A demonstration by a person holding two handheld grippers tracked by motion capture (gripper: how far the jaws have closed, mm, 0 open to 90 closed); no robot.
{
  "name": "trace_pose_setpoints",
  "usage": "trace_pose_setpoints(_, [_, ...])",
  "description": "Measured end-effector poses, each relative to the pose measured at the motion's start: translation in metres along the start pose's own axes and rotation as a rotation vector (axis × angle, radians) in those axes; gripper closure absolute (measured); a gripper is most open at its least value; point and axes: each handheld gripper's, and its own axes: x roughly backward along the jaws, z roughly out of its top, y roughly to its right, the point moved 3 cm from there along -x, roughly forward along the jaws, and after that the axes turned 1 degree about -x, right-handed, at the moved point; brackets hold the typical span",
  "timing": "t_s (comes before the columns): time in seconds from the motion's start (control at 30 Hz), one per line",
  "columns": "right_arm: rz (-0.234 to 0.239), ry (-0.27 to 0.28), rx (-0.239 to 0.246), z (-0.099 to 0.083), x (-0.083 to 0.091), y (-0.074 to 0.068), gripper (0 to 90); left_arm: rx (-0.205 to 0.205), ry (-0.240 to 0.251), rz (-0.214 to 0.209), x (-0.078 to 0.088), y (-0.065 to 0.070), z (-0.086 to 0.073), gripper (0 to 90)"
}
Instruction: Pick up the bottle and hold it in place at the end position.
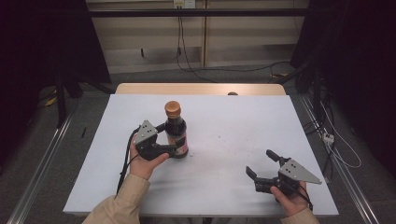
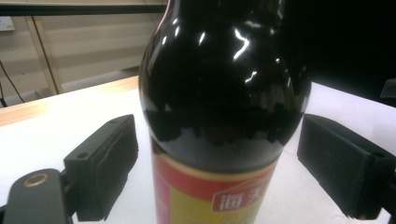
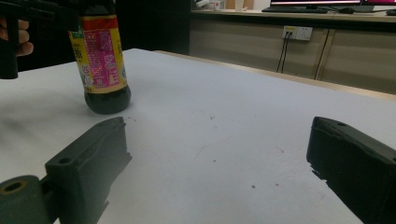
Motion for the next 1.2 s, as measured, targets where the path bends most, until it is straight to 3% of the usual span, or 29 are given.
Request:
trace_pose_setpoints(0.77, [-0.006,0.002,-0.008,-0.001,0.002,0.003,4.6,-0.006,-0.02,0.033,-0.013,0.002,0.006,26.6])
trace_pose_setpoints(1.2, [-0.006,0.001,-0.009,0.0,0.002,0.003,4.6,-0.025,-0.036,0.033,-0.013,0.002,0.007,28.3])
